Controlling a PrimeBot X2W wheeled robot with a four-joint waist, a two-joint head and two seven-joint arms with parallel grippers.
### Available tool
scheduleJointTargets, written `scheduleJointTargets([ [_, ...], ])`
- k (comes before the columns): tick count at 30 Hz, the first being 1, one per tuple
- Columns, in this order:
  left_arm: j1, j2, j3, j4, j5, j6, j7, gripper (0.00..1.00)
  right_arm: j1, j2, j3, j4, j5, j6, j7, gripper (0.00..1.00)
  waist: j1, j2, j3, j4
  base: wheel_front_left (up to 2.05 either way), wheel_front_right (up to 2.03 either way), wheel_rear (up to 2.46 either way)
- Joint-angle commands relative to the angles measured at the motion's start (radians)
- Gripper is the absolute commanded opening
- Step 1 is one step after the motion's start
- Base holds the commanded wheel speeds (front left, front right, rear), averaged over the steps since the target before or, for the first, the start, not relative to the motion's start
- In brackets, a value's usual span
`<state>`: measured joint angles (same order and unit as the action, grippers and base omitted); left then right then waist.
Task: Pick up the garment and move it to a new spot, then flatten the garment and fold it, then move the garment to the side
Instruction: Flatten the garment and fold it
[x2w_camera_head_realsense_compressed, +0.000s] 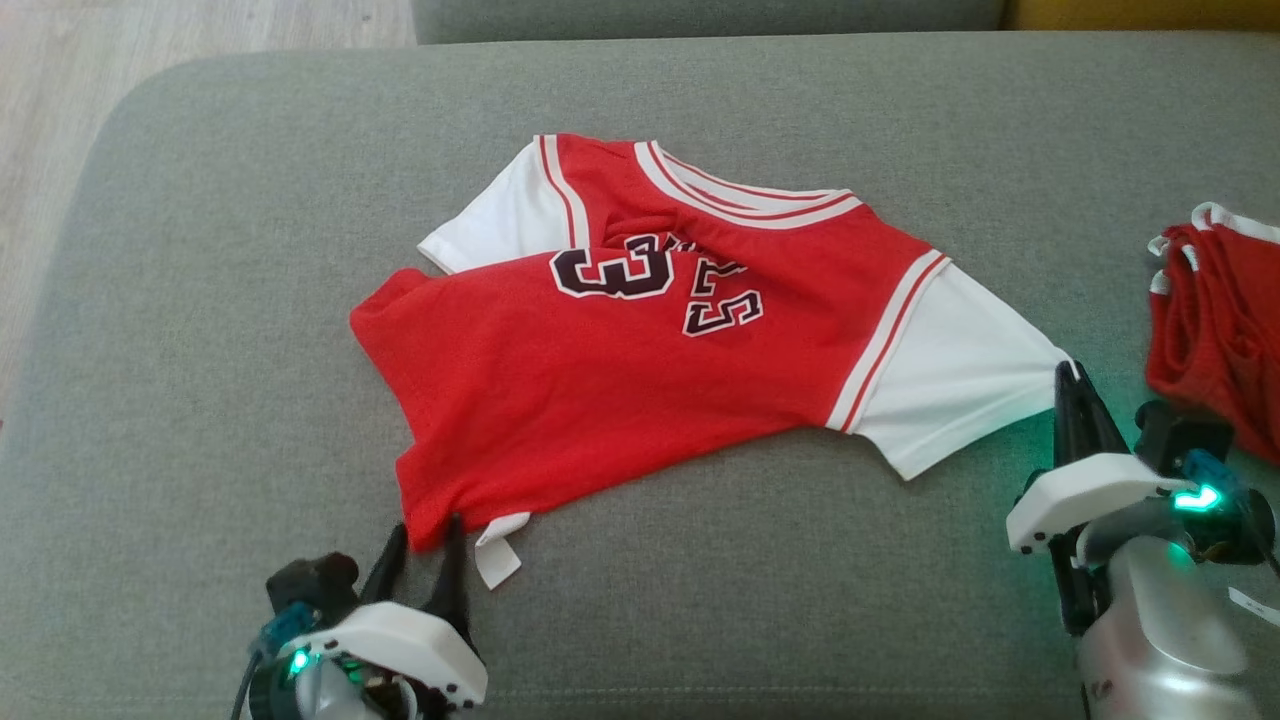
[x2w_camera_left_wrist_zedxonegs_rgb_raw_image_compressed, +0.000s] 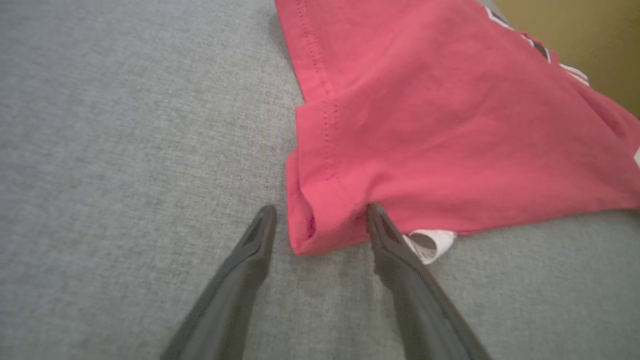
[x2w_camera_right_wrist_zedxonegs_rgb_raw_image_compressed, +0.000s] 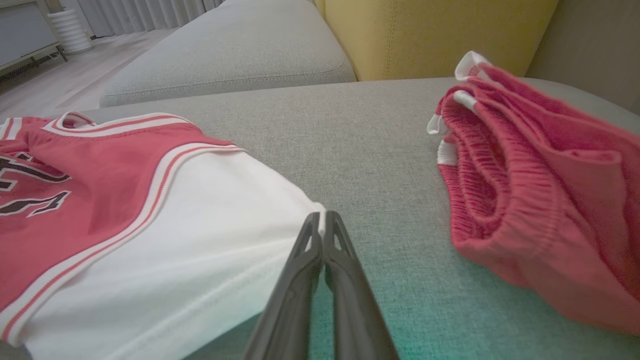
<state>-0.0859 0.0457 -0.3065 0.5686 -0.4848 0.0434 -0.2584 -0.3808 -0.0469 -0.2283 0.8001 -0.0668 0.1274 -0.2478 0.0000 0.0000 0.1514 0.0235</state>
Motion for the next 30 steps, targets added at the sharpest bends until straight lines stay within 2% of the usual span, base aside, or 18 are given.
scheduleJointTargets([
  [1, -0.032, 0.005, 0.029, -0.003, -0.006, -0.008, -0.003, 0.47, -0.03, -0.003, 0.03, -0.035, 0.011, 0.003, -0.014, 0.0, 0.0, 0.0, 0.0, 0.0, 0.0, 0.0, 0.0],
  [3, -0.037, 0.005, 0.026, 0.009, -0.008, -0.015, -0.003, 0.0, -0.027, -0.003, 0.035, -0.038, 0.016, 0.003, -0.014, 0.0, 0.0, 0.0, 0.0, 0.001, 0.0, 0.0, 0.0],
  [10, -0.056, 0.005, 0.038, 0.01, -0.013, -0.045, -0.003, 0.0, -0.027, -0.003, 0.065, -0.092, 0.059, 0.003, -0.014, 0.0, 0.0, 0.0, -0.032, 0.0, 0.0, 0.0, 0.0],
  [13, -0.078, 0.005, 0.081, -0.048, 0.023, -0.053, -0.003, 0.0, -0.026, -0.003, 0.103, -0.174, 0.11, 0.003, -0.014, 0.0, 0.0, 0.0, -0.062, -0.002, 0.0, 0.0, 0.0],
  [15, -0.119, 0.013, 0.153, -0.13, 0.08, -0.06, -0.003, 0.0, -0.035, -0.003, 0.149, -0.253, 0.172, 0.003, -0.014, 0.0, 0.0, 0.0, -0.092, -0.006, 0.0, 0.0, 0.0],
  [18, -0.182, 0.053, 0.223, -0.224, 0.139, -0.074, -0.003, 0.0, -0.073, -0.003, 0.175, -0.323, 0.229, 0.003, -0.014, 0.0, 0.0, 0.0, -0.132, -0.015, 0.0, 0.0, 0.0],
  [22, -0.292, 0.135, 0.279, -0.328, 0.208, -0.088, -0.003, 0.0, -0.169, -0.003, 0.215, -0.404, 0.316, 0.003, -0.014, 0.0, 0.0, 0.0, -0.171, -0.029, 0.0, 0.0, 0.0],
  [27, -0.443, 0.218, 0.324, -0.422, 0.224, -0.091, 0.012, 0.0, -0.317, -0.005, 0.243, -0.485, 0.37, 0.003, -0.007, 0.0, 0.0, 0.0, -0.202, -0.035, 0.0, 0.0, 0.0],
  [30, -0.495, 0.241, 0.332, -0.45, 0.225, -0.088, 0.042, 0.0, -0.375, -0.005, 0.247, -0.517, 0.386, 0.003, 0.005, 0.0, 0.0, 0.0, -0.202, -0.036, 0.0, 0.0, 0.0],
])
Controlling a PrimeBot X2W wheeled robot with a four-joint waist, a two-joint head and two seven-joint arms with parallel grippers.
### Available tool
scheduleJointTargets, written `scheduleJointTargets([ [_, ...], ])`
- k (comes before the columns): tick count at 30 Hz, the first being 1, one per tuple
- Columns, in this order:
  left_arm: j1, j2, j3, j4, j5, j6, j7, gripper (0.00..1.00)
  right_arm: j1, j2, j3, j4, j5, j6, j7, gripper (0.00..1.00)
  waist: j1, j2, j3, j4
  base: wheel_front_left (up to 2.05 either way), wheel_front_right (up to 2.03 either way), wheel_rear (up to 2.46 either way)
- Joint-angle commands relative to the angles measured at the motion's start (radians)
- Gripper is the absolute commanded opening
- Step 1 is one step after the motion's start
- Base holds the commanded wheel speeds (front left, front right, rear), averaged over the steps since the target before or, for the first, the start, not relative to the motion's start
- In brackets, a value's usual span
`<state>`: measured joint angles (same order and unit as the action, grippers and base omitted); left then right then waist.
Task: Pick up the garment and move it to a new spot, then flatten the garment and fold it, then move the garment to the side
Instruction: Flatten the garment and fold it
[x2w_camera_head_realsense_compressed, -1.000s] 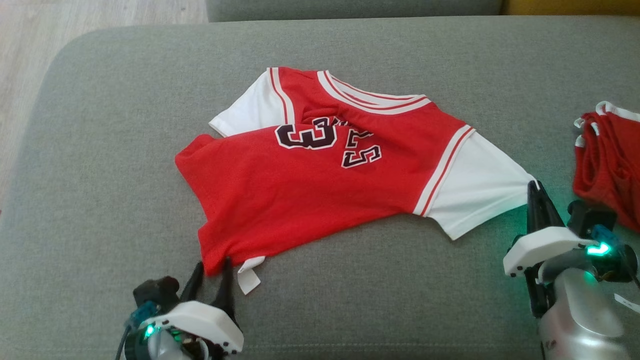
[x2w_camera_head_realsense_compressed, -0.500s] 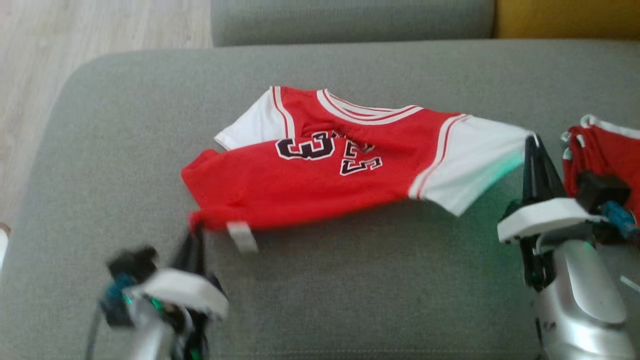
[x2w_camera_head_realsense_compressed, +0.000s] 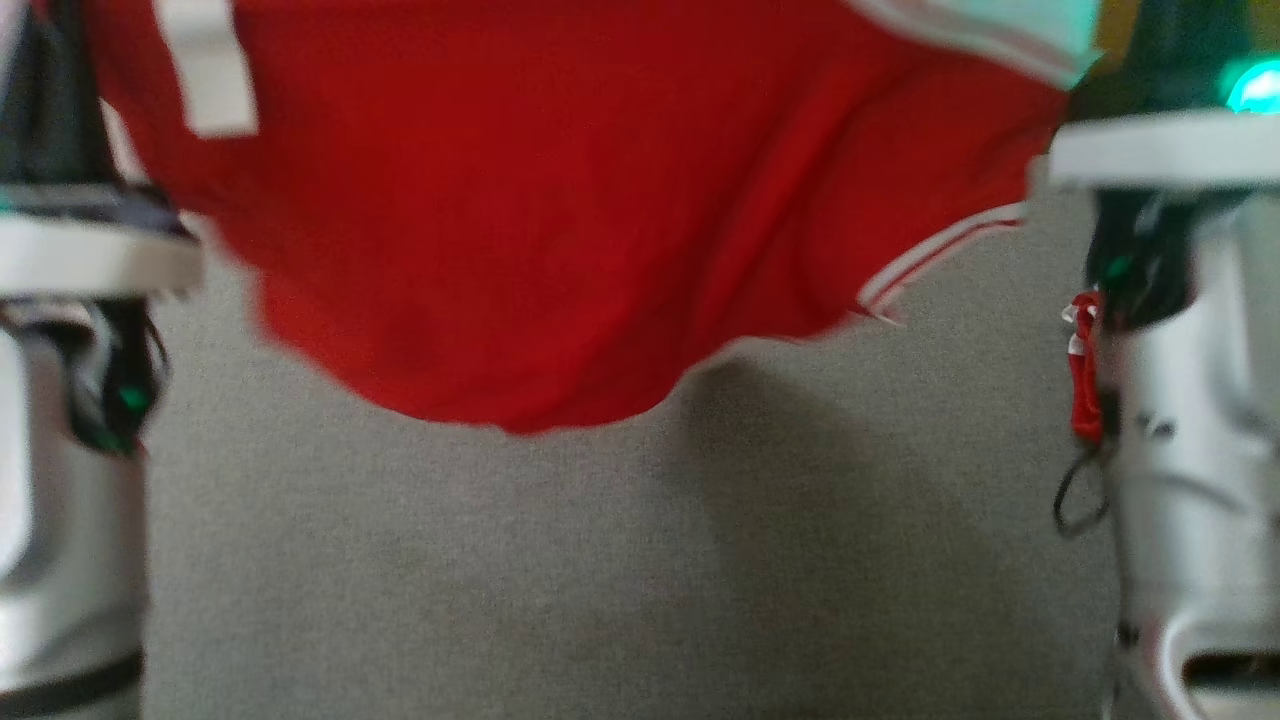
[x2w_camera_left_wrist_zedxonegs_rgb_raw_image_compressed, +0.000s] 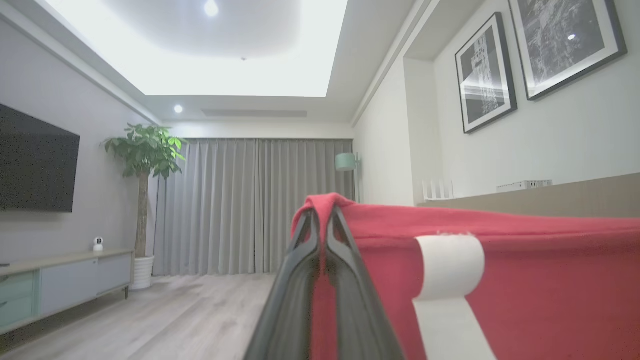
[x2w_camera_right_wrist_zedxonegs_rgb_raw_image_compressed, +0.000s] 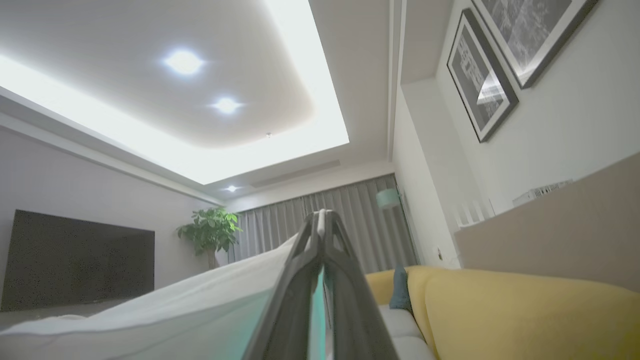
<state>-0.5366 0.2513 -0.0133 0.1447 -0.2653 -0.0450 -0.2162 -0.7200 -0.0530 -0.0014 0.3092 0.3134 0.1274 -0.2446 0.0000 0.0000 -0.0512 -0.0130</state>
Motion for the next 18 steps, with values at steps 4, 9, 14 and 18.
scheduleJointTargets([
  [4, -0.146, 0.076, 0.047, -0.062, 0.026, 0.021, 0.063, 0.0, -0.149, -0.002, 0.024, -0.054, 0.001, 0.003, 0.034, 0.0, 0.0, 0.0, 0.024, 0.003, 0.0, 0.0, 0.0],
  [9, -0.242, 0.086, 0.014, -0.003, 0.049, 0.038, 0.17, 0.0, -0.281, 0.0, 0.006, 0.044, -0.017, 0.003, 0.084, 0.0, 0.0, 0.0, 0.096, 0.016, 0.0, 0.0, 0.0],
  [14, -0.35, 0.057, -0.012, 0.155, 0.03, 0.029, 0.197, 0.0, -0.418, 0.001, -0.063, 0.214, -0.059, 0.003, 0.078, 0.0, 0.0, 0.0, 0.197, 0.028, 0.0, 0.0, 0.0],
  [18, -0.478, 0.054, -0.013, 0.273, 0.065, 0.066, 0.086, 0.0, -0.562, -0.002, -0.159, 0.334, -0.157, 0.003, 0.01, 0.0, 0.0, 0.0, 0.256, 0.021, 0.0, 0.0, 0.0],
])
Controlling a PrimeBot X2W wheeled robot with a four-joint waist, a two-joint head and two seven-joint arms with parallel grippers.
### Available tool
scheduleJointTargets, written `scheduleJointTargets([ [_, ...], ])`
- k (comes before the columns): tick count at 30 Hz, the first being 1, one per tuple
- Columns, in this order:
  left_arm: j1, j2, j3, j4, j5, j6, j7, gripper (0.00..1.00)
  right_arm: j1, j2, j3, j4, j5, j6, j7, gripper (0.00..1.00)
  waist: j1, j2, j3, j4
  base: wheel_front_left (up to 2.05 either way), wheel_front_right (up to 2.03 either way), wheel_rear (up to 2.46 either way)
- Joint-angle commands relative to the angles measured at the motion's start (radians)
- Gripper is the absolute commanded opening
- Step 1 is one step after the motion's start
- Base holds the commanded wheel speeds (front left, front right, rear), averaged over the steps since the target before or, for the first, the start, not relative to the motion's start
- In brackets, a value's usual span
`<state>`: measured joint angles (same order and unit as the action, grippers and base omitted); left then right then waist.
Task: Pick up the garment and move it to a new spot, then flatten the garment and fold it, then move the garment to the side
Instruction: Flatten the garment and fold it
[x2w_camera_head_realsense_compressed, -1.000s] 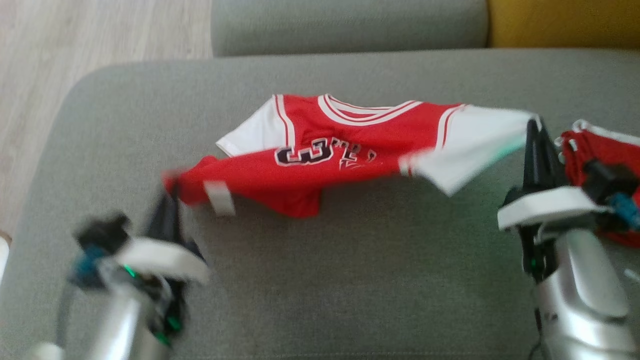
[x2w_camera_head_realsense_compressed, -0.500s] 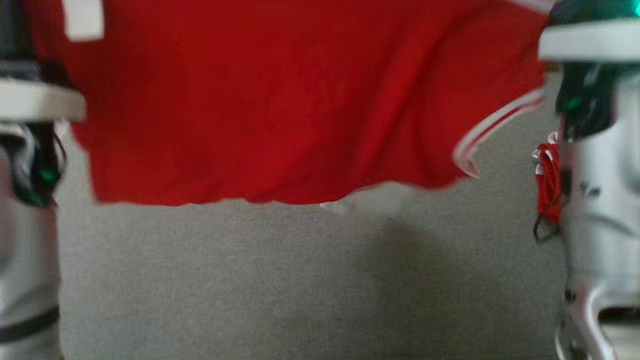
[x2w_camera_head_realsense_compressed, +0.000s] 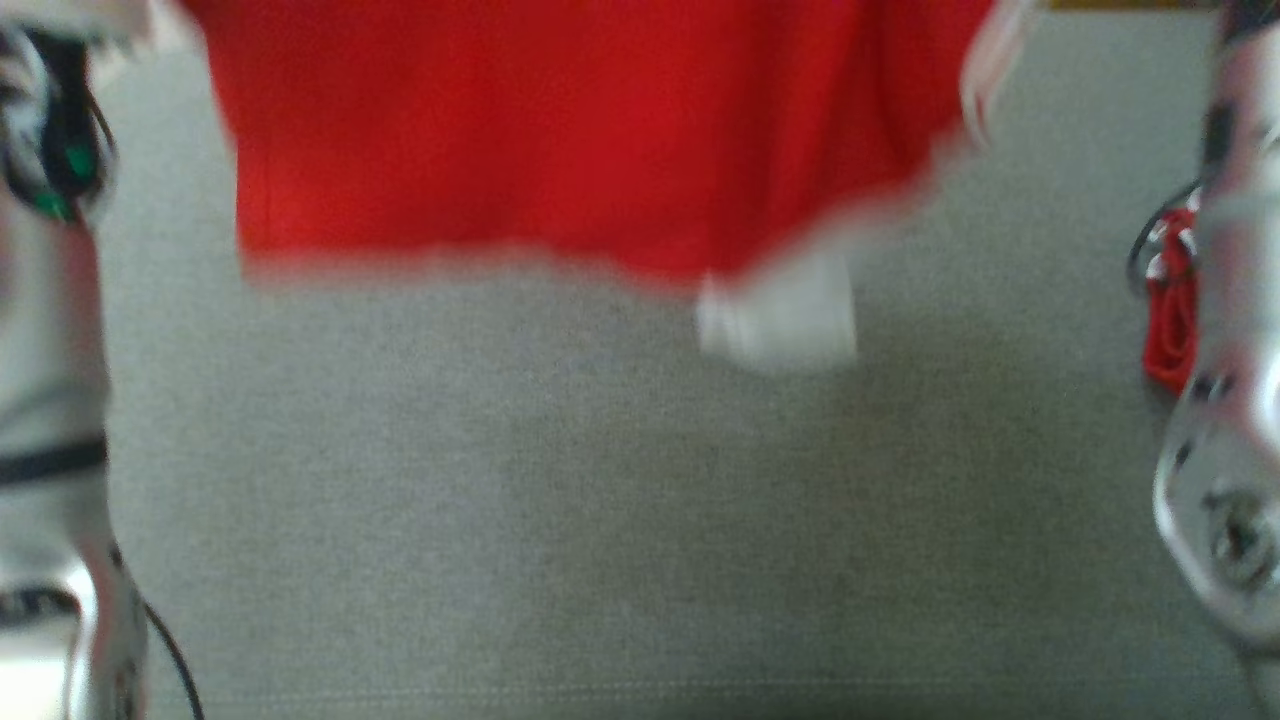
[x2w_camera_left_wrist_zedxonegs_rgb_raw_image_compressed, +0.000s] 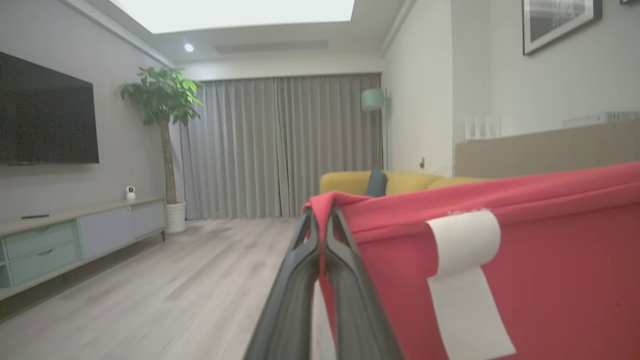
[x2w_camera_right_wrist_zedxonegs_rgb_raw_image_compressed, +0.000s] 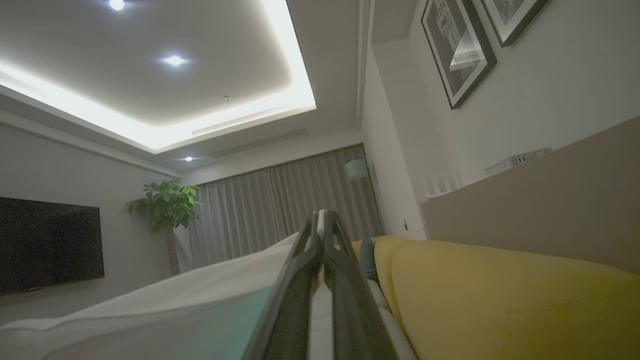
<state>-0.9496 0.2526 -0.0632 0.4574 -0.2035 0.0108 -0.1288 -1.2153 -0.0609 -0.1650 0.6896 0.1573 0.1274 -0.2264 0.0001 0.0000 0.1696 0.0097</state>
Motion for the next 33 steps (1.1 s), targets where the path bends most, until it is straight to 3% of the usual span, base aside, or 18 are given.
scheduleJointTargets([
  [1, -0.097, 0.048, 0.04, -0.017, 0.007, 0.02, -0.043, 0.0, -0.101, 0.006, -0.024, -0.028, -0.024, 0.003, -0.02, 0.0, -0.0001, 0.0, 0.043, -0.004, 0.0, 0.0, 0.0],
  [6, -0.197, 0.03, 0.054, 0.062, 0.017, 0.051, -0.124, 0.0, -0.206, 0.0, -0.126, -0.015, -0.103, 0.003, -0.035, 0.0, -0.0001, 0.0, 0.075, -0.01, 0.0, 0.0, 0.0],
  [10, -0.136, -0.009, 0.066, 0.165, -0.016, 0.037, -0.131, 0.0, -0.122, 0.001, -0.116, -0.016, -0.12, 0.003, -0.035, 0.0, -0.0001, 0.0, 0.093, -0.014, 0.0, 0.0, 0.0],
  [21, 0.366, -0.184, 0.123, 0.268, -0.084, 0.023, -0.133, 0.0, 0.483, -0.013, 0.047, -0.075, 0.064, 0.003, -0.035, 0.0, -0.0001, 0.0, 0.037, -0.039, 0.0, 0.0, 0.0],
  [26, 0.539, -0.2, 0.134, 0.256, -0.117, 0.022, -0.133, 0.0, 0.701, -0.014, 0.11, -0.133, 0.134, 0.003, -0.012, 0.0, -0.0001, 0.0, -0.021, -0.056, 0.0, 0.0, 0.0],
  [33, 0.745, -0.202, 0.051, 0.2, -0.207, 0.049, -0.133, 0.0, 1.009, -0.012, 0.139, -0.269, 0.203, 0.003, 0.075, 0.0, -0.0001, 0.0, -0.111, -0.07, 0.0, 0.0, 0.0],
])
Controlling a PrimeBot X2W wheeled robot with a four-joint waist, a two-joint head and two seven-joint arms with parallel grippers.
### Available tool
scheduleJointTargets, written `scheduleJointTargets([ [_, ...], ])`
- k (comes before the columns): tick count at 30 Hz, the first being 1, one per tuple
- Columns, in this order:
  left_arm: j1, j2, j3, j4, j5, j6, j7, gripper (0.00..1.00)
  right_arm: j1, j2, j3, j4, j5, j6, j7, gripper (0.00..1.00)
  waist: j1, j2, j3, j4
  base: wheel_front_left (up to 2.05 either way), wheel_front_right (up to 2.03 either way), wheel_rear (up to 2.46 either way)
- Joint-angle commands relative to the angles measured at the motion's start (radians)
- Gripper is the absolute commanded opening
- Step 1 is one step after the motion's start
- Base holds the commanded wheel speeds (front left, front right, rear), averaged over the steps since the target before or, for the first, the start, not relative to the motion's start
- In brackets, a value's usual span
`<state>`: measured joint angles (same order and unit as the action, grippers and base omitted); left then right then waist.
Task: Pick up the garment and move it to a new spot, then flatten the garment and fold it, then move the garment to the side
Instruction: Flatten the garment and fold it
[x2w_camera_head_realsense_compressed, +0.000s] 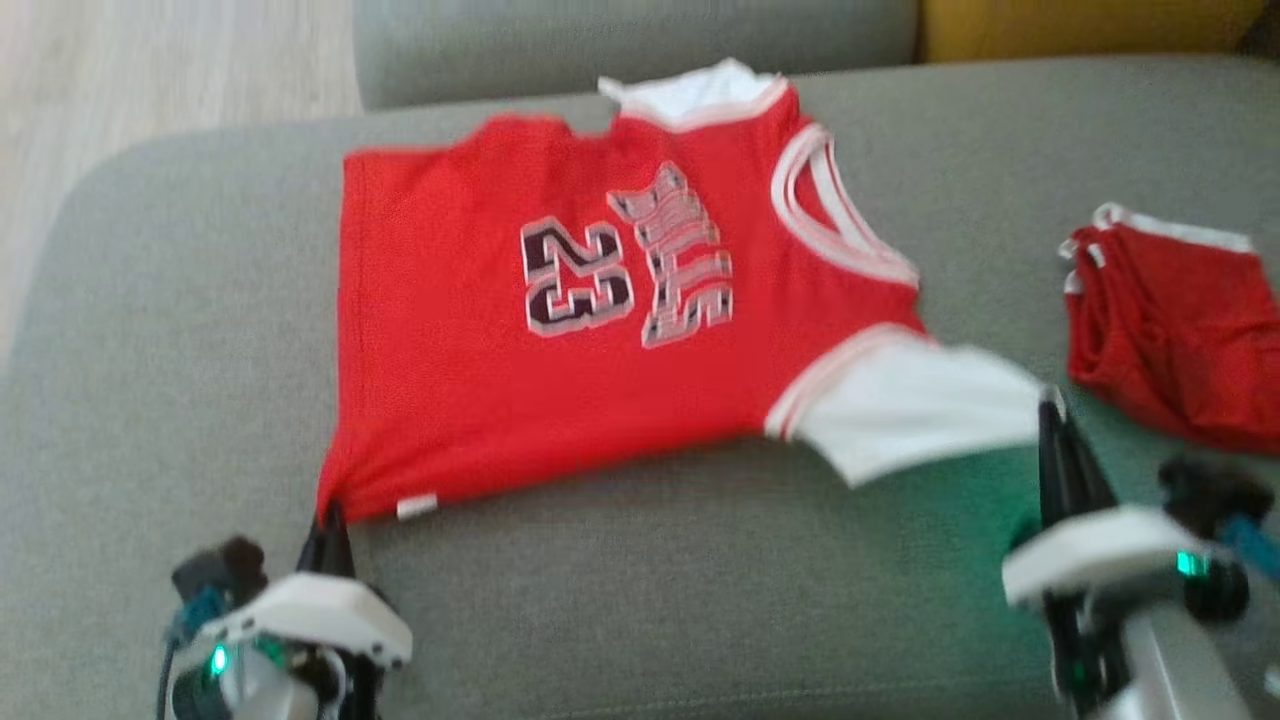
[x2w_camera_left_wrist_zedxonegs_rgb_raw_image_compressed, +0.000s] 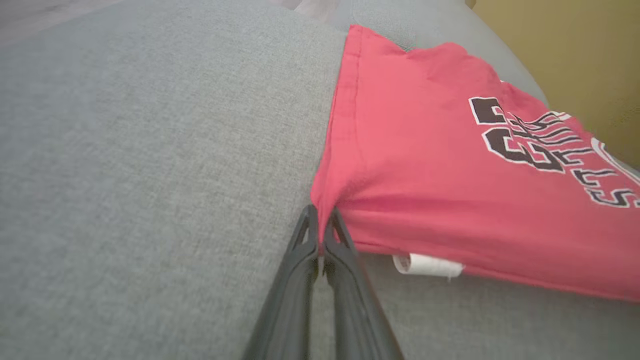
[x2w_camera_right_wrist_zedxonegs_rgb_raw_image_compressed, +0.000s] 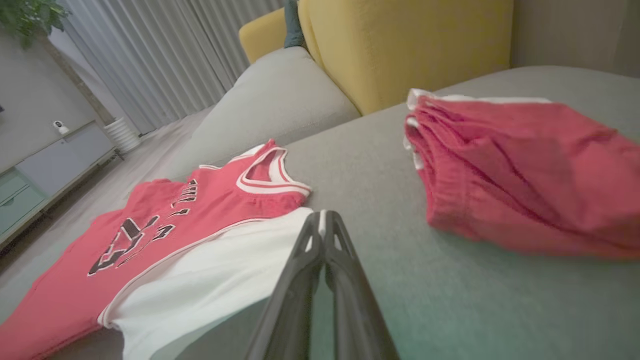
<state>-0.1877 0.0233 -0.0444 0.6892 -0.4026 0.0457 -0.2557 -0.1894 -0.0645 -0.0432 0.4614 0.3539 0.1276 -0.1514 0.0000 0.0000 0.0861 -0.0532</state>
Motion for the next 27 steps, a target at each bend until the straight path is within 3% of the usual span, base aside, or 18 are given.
scheduleJointTargets([
  [1, 0.007, 0.027, 0.025, -0.045, -0.017, 0.022, -0.006, 0.0, 0.022, -0.007, 0.019, -0.061, 0.013, 0.003, 0.015, 0.0, 0.0, 0.0, -0.039, -0.008, 0.0, 0.0, 0.0],
  [9, 0.157, 0.027, -0.027, -0.164, -0.042, 0.076, -0.006, 0.0, 0.246, -0.001, 0.004, -0.242, 0.026, 0.003, 0.137, 0.0, 0.0, 0.0, -0.084, 0.001, 0.0, 0.0, 0.0],
  [16, 0.154, 0.027, -0.049, -0.257, -0.01, 0.09, -0.006, 0.0, 0.234, 0.006, -0.006, -0.357, 0.015, 0.003, 0.176, 0.0, 0.0, 0.0, -0.065, 0.026, 0.0, 0.0, 0.0],
  [21, 0.052, 0.027, -0.082, -0.24, 0.003, 0.074, -0.006, 0.0, 0.103, 0.009, -0.005, -0.296, -0.01, 0.003, 0.166, 0.0, 0.0, 0.0, -0.017, 0.05, 0.0, 0.0, 0.0],
  [27, -0.149, 0.027, -0.123, -0.127, 0.02, 0.066, -0.006, 0.0, -0.14, 0.01, -0.016, -0.133, -0.084, 0.003, 0.11, 0.0, 0.0, 0.0, 0.072, 0.079, 0.0, 0.0, 0.0],
])
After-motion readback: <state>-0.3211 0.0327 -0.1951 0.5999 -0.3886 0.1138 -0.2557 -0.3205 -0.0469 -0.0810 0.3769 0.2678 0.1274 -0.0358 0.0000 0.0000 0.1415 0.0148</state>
